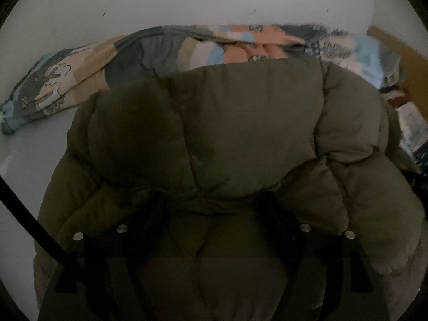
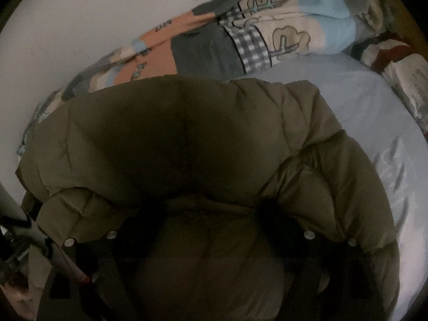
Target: Fold large clothes
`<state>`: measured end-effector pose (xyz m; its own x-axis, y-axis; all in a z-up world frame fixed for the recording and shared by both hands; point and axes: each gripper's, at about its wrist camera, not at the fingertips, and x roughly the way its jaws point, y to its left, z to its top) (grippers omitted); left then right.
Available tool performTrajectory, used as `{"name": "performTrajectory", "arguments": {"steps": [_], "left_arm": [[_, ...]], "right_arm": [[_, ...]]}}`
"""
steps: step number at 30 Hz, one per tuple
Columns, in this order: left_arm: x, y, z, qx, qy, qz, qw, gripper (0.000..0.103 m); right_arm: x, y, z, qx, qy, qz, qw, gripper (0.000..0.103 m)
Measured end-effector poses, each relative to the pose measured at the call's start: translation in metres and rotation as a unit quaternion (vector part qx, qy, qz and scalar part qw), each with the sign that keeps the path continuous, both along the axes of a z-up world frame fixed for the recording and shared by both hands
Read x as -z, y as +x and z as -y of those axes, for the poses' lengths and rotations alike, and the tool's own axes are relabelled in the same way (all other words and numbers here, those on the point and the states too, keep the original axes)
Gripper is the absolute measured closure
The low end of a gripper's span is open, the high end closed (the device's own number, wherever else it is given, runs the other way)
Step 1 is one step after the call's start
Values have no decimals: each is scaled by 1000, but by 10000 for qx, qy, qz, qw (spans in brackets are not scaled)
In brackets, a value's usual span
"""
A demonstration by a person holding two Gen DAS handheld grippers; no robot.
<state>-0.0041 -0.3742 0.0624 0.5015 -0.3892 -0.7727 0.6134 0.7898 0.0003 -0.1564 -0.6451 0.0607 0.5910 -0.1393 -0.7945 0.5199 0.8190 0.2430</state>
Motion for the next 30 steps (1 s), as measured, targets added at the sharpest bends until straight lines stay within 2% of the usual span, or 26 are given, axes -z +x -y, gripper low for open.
{"name": "performTrajectory", "arguments": {"steps": [3, 4, 6, 8, 10, 13, 15, 17, 20, 22, 26, 28, 30], "left_arm": [[-6, -2, 1, -52, 315, -139, 9994, 29], [-15, -6, -9, -169, 247, -245, 9993, 30], [-33, -21, -28, -155, -141, -358, 9991, 30], [-55, -50, -54, -111, -438, -270, 9986, 30], [-69, -76, -75, -159, -461, -86, 9988, 29], [-77, -113, -109, -374, -382, -116, 9985, 29], [-80, -140, -137, -545, -500, -151, 9971, 29], [-83, -158, -156, -743, -589, -62, 9955, 29], [-82, -168, -171, -1005, -630, 110, 9929, 29], [-83, -169, -172, -1076, -627, 255, 9919, 29], [-73, -166, -160, -887, -573, 467, 9933, 29], [-65, -158, -150, -756, -417, 415, 9954, 29], [-54, -148, -140, -723, -214, 435, 9962, 29]], "right_arm": [[-15, -4, -7, 56, -184, -284, 9994, 21], [-24, -13, -10, 89, -92, -209, 9997, 26], [-52, -44, -21, 17, 235, 345, 9991, 26], [-74, -81, -36, 40, 147, 627, 9979, 26], [-85, -108, -53, 115, 63, 739, 9972, 26], [-90, -147, -87, 217, 231, 816, 9962, 27], [-89, -164, -111, 285, 235, 709, 9968, 36], [-87, -177, -134, 333, 226, 626, 9972, 52], [-88, -195, -157, 495, 150, 742, 9959, 57], [-86, -195, -168, 472, 1, 746, 9961, 57], [-79, -180, -171, 393, -357, 932, 9942, 57], [-67, -165, -168, 328, -462, 893, 9944, 57], [-53, -148, -164, 257, -366, 797, 9958, 57]]}}
